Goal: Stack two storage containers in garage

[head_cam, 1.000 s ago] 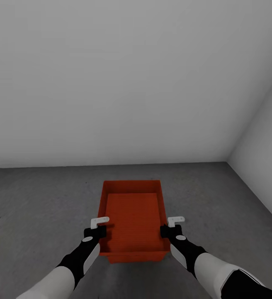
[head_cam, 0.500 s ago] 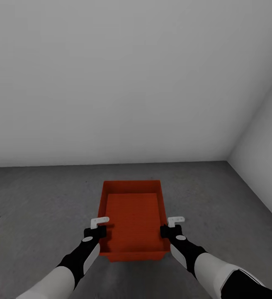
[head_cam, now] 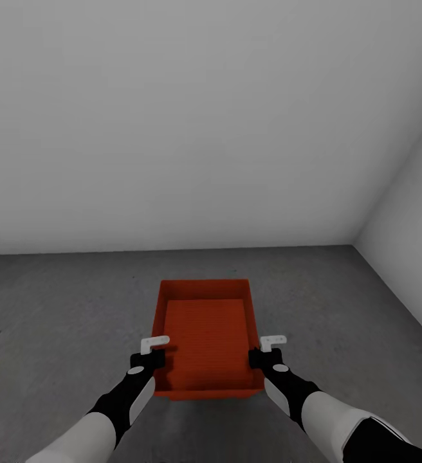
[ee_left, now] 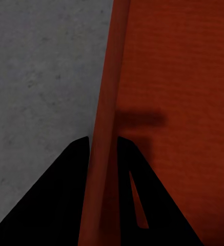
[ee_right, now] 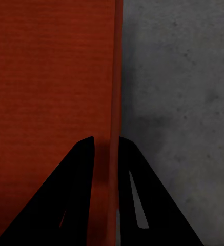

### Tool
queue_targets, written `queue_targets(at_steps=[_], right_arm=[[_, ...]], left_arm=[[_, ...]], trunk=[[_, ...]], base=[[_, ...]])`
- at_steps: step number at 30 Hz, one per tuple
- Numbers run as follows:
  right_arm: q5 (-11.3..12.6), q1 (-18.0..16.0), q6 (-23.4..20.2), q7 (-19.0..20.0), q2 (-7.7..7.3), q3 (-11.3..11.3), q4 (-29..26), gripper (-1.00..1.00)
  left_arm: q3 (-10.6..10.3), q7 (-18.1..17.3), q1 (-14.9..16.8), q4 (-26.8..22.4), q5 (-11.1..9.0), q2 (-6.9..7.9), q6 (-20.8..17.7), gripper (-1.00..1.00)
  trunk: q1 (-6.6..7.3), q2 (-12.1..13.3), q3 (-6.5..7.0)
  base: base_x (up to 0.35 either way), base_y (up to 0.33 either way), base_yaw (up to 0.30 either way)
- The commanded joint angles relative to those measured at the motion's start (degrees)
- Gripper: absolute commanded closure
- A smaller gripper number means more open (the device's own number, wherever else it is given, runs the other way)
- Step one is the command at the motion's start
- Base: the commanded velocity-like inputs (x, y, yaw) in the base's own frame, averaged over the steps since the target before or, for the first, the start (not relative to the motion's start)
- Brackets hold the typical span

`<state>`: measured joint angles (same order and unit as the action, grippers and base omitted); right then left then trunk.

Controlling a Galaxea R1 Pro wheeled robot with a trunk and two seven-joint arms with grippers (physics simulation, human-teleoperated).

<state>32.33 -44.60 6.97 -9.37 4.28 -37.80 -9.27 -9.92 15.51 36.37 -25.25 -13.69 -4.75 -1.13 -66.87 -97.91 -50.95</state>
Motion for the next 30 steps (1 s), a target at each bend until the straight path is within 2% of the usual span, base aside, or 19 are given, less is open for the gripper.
queue_targets(at_steps=[1,12,22,30], right_arm=[[1.8,0.0,0.4,-0.1,0.03,3.2,0.2,1.00],[1.8,0.0,0.4,-0.1,0.03,3.1,0.2,1.00],[1.7,0.0,0.5,-0.1,0.03,3.1,0.2,1.00],[1.7,0.0,0.5,-0.1,0.03,3.1,0.2,1.00]], left_arm=[[0.5,1.0,0.0,-0.2,0.7,0.01,1.0,1.00],[0.5,1.0,0.0,-0.2,0.7,-0.03,1.0,1.00],[0.5,0.9,0.0,-0.2,0.7,-0.08,1.0,1.00],[0.4,0.9,0.0,-0.2,0.7,-0.01,1.0,1.00]], trunk=[[0.01,0.0,-0.11],[0.01,0.0,-0.25],[0.01,0.0,-0.25],[0.01,0.0,-0.25]], base=[[0.000,0.000,0.000],[0.006,0.000,0.000],[0.176,0.000,0.000],[0.039,0.000,0.000]])
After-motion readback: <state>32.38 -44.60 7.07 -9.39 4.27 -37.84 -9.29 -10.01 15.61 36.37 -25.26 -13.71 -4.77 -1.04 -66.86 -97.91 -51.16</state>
